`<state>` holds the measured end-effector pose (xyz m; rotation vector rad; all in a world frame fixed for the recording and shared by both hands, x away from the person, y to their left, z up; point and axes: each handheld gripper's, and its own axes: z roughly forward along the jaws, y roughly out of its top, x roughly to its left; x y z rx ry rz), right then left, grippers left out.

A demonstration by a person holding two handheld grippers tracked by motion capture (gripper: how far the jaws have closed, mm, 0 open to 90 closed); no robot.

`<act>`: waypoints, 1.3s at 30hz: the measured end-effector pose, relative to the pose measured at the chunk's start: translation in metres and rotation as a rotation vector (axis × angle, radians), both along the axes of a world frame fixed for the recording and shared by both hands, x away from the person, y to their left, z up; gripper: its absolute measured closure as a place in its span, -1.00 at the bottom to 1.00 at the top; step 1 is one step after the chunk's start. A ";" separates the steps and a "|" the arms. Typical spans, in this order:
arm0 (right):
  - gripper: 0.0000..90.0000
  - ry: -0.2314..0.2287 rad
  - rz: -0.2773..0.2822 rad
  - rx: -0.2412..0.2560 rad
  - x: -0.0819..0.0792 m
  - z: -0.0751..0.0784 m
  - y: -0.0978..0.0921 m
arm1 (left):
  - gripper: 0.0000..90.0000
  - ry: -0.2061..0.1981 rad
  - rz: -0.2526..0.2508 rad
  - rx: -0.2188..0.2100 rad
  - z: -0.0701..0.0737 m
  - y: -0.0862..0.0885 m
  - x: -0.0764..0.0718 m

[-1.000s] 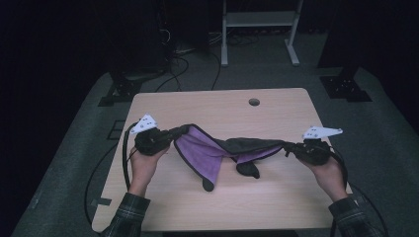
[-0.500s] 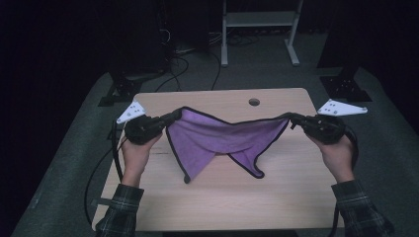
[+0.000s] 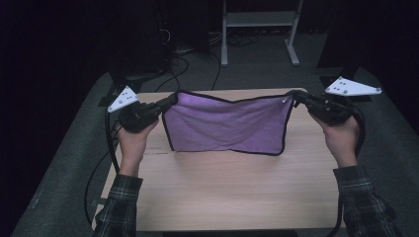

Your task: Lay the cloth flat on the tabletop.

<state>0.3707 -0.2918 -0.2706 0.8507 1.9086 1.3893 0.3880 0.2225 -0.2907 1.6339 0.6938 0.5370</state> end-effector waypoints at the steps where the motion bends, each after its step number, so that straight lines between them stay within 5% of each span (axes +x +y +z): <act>1: 0.91 -0.002 -0.006 0.000 0.003 0.002 0.000 | 0.86 0.002 0.001 -0.004 0.001 0.000 0.003; 10: 0.91 0.003 -0.064 0.005 0.044 0.019 0.000 | 0.86 -0.035 0.021 -0.006 0.015 -0.005 0.038; 15: 0.91 -0.035 -0.071 0.019 0.048 0.032 0.001 | 0.86 -0.056 0.022 0.002 0.023 -0.005 0.044; 27: 0.91 0.050 -0.044 -0.010 0.047 -0.012 0.002 | 0.86 0.030 0.012 0.027 -0.016 0.000 0.046; 39: 0.90 0.086 0.009 -0.043 0.022 -0.040 0.001 | 0.86 0.086 -0.017 0.037 -0.039 0.006 0.027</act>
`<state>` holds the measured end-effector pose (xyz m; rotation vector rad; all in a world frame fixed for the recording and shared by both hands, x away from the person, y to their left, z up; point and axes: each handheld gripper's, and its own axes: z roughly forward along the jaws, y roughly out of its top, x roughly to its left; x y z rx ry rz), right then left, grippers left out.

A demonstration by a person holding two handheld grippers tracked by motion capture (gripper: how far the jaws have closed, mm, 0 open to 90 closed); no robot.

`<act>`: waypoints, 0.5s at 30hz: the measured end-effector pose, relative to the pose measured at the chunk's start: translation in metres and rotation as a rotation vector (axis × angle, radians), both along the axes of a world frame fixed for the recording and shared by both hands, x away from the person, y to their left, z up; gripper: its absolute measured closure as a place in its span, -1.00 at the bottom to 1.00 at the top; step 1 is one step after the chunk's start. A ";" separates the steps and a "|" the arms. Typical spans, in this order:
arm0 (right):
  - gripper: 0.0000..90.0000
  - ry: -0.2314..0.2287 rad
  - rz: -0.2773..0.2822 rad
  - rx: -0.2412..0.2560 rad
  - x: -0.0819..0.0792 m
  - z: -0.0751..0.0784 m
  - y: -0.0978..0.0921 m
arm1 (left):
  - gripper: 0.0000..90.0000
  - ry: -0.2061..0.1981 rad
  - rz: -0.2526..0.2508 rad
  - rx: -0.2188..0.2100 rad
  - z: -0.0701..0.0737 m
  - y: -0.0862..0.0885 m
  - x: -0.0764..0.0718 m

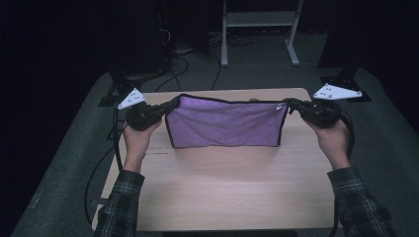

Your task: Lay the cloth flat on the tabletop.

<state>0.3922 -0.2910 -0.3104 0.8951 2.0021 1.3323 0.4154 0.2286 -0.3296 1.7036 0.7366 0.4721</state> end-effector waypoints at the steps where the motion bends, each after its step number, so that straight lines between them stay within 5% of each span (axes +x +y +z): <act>1: 0.90 0.007 0.008 0.004 -0.002 -0.003 -0.001 | 0.86 0.004 -0.002 0.002 -0.002 0.000 -0.002; 15: 0.90 0.079 0.053 0.012 -0.025 -0.038 -0.008 | 0.86 0.057 -0.037 0.013 -0.026 0.001 -0.033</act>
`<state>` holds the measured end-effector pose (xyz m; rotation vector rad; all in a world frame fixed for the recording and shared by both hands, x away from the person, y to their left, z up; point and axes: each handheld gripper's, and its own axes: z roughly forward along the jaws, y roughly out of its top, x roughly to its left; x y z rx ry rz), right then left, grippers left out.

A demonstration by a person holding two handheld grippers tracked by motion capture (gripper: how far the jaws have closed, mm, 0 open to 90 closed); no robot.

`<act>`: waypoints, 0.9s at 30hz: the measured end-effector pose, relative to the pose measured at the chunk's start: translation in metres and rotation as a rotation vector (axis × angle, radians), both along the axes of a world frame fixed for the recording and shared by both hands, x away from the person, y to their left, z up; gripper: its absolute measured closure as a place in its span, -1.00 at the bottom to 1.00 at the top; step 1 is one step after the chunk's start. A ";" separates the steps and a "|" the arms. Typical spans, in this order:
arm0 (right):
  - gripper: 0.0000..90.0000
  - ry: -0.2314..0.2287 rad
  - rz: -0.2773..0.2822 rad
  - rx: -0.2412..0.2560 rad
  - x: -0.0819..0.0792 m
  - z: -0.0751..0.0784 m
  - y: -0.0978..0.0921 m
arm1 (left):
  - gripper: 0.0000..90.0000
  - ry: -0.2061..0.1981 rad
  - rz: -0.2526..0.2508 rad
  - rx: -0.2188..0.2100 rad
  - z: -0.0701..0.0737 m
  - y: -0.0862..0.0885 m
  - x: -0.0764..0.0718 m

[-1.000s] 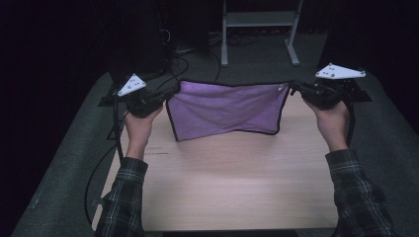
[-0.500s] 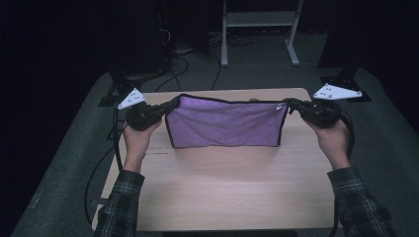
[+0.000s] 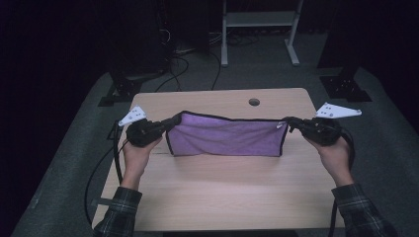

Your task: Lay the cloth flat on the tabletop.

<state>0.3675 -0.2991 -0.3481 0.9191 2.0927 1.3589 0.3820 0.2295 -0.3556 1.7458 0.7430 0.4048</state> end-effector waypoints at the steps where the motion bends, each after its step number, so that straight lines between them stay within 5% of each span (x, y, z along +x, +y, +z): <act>1: 0.90 0.005 0.006 -0.001 -0.002 -0.002 -0.001 | 0.86 0.004 -0.003 -0.002 -0.001 0.000 -0.003; 10: 0.90 0.042 0.038 -0.010 -0.021 -0.021 -0.003 | 0.86 0.039 -0.027 0.020 -0.016 0.003 -0.030; 27: 0.90 0.125 0.077 -0.066 -0.066 -0.060 -0.005 | 0.85 0.175 -0.083 0.034 -0.059 0.009 -0.076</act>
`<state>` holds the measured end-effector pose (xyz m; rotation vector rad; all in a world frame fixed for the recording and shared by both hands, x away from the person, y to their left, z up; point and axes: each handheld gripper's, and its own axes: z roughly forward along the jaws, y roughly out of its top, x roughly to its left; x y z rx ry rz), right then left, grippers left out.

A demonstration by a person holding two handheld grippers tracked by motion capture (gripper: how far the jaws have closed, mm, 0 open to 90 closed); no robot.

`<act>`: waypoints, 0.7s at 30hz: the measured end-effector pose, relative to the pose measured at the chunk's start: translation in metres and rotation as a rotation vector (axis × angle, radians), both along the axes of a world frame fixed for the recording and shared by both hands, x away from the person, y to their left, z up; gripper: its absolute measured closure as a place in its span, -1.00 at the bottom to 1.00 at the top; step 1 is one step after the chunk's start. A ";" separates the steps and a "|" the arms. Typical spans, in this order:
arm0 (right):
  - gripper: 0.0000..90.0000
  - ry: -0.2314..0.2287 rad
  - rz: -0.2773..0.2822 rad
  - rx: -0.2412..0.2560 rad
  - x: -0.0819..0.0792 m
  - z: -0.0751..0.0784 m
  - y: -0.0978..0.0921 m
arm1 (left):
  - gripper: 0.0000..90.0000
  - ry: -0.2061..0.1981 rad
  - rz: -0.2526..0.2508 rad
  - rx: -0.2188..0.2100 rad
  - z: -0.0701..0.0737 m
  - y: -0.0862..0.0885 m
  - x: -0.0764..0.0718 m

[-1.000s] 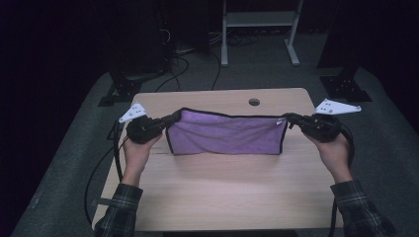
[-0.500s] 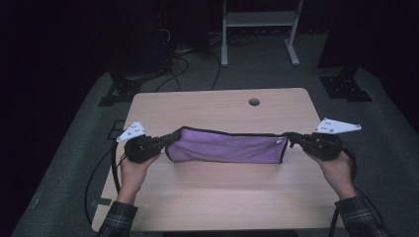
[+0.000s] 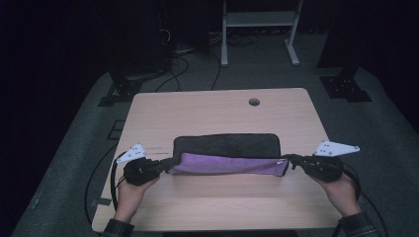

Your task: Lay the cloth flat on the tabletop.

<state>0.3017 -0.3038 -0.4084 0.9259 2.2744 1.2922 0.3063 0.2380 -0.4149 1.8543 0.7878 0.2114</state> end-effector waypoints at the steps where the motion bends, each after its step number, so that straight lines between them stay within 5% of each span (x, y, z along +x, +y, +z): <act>1: 0.90 0.009 0.001 -0.003 -0.002 -0.002 -0.001 | 0.85 0.009 -0.002 0.001 -0.002 0.000 -0.002; 16: 0.90 0.104 0.055 -0.053 -0.035 -0.030 -0.001 | 0.84 0.140 -0.058 0.076 -0.033 0.002 -0.031; 21: 0.81 0.130 0.052 -0.082 -0.047 -0.038 -0.002 | 0.73 0.155 -0.024 0.115 -0.039 0.010 -0.037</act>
